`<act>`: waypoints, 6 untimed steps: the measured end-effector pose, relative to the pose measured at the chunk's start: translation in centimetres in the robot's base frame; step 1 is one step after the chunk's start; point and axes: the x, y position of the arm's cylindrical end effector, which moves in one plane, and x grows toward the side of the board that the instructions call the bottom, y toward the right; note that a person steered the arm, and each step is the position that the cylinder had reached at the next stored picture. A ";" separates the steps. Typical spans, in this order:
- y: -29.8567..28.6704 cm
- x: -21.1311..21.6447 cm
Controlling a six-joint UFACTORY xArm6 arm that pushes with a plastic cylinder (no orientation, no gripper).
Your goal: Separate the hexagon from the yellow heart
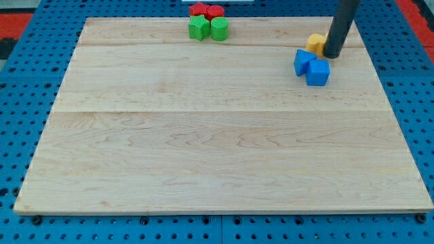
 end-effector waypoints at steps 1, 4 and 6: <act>-0.8 1.4; -0.4 -1.0; 0.8 -5.2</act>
